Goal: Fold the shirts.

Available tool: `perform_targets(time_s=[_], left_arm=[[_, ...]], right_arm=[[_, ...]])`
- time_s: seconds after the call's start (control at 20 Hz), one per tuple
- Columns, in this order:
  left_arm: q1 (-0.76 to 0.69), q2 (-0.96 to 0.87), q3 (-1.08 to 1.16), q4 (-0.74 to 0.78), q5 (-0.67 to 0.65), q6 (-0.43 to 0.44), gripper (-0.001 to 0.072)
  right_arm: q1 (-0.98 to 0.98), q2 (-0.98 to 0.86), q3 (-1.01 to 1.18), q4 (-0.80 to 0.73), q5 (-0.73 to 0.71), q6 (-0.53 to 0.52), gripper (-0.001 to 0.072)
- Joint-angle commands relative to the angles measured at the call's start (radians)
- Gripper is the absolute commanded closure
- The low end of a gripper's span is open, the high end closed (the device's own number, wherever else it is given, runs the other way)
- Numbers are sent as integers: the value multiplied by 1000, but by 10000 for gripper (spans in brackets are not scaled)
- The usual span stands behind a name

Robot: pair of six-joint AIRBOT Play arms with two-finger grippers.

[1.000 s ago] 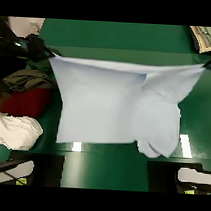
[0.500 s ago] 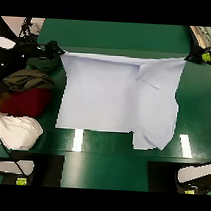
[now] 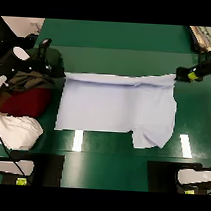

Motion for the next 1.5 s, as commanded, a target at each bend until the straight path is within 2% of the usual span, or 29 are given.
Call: perform_targets(time_s=[0.0,0.05,0.1,0.15,0.3,0.35,0.5,0.65,0.8,0.95,1.45], left_arm=[[-6,0,-40,53,-35,-38,681],[-6,0,-39,53,-52,-59,484],[-6,0,-39,54,-65,-85,184],[-2,0,-39,54,-87,-114,102],[30,21,-26,66,-202,-138,98],[54,50,-28,73,-245,-137,98],[121,197,-137,83,-328,-136,98],[129,387,-368,78,-380,-135,98],[129,540,-608,79,-372,-139,98],[129,593,-769,79,-326,-134,98],[129,591,-840,-33,-160,-116,100]], right_arm=[[27,39,-146,-11,-53,11,697],[27,39,-155,-11,-51,43,688],[27,38,-154,-11,-46,67,563],[25,39,-151,-10,-38,73,421],[5,40,-96,-10,109,64,403],[-8,52,-90,12,163,19,404],[-80,148,-169,204,251,-117,405],[-150,252,-299,360,277,-204,405],[-188,322,-399,392,270,-233,406],[-207,365,-460,408,272,-249,407],[-209,390,-472,408,315,-249,407]])
